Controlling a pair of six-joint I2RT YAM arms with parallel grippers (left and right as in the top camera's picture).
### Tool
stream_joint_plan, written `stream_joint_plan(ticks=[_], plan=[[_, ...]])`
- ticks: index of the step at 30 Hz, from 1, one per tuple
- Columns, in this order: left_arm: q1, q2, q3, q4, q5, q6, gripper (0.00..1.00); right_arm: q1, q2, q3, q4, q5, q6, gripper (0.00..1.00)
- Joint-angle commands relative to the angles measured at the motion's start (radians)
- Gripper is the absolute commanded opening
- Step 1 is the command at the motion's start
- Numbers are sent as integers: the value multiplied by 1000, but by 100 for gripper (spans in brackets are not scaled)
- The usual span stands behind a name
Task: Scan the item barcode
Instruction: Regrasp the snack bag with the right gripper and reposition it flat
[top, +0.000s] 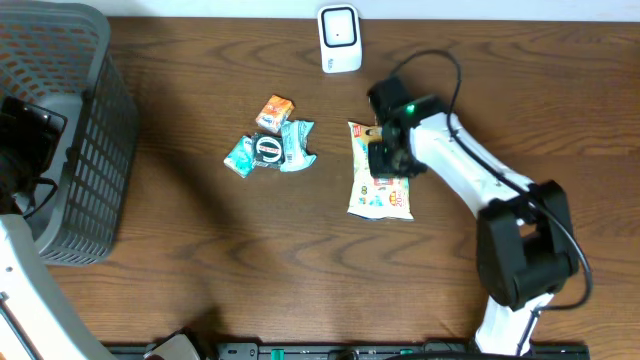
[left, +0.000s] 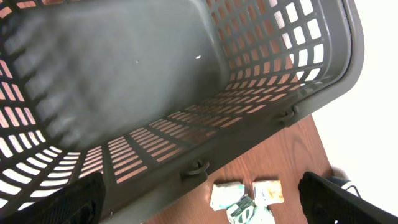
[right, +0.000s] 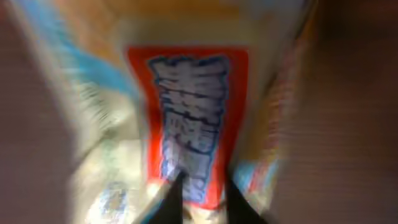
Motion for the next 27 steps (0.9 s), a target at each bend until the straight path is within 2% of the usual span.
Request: stream_joint_plan(ticks=[1, 2, 5, 6, 7, 13, 15, 17, 18, 19, 20, 21, 24, 27], plan=[[3, -9, 14, -2, -3, -9, 98, 5, 51, -67, 25, 8, -2, 35], [3, -9, 14, -2, -3, -8, 98, 5, 60, -74, 29, 8, -3, 46], [3, -9, 14, -2, -3, -8, 98, 5, 69, -74, 29, 7, -3, 68], [3, -9, 14, -2, -3, -8, 98, 5, 69, -72, 28, 6, -3, 83], [3, -9, 14, -2, -3, -8, 97, 5, 69, -61, 18, 3, -3, 90], [3, -9, 14, -2, -3, -8, 98, 0, 69, 145, -175, 3, -12, 95], [3, -9, 14, -2, -3, -8, 97, -1, 69, 227, -222, 4, -24, 91], [3, -9, 14, -2, -3, -8, 98, -2, 69, 309, -243, 12, -35, 72], [3, -9, 14, -2, -3, -8, 98, -3, 69, 333, -238, 16, -41, 59], [3, -9, 14, -2, -3, -8, 98, -3, 69, 360, -204, 27, -57, 32], [3, -9, 14, -2, -3, -8, 98, -3, 69, 359, -185, 28, -65, 20], [3, -9, 14, -2, -3, -8, 98, -3, 70, 356, -167, 31, -71, 13], [3, -9, 14, -2, -3, -8, 98, -3, 85, 325, -128, 30, -71, 6], [3, -9, 14, -2, -3, -8, 98, -3, 109, 272, -88, 31, -71, 7]])
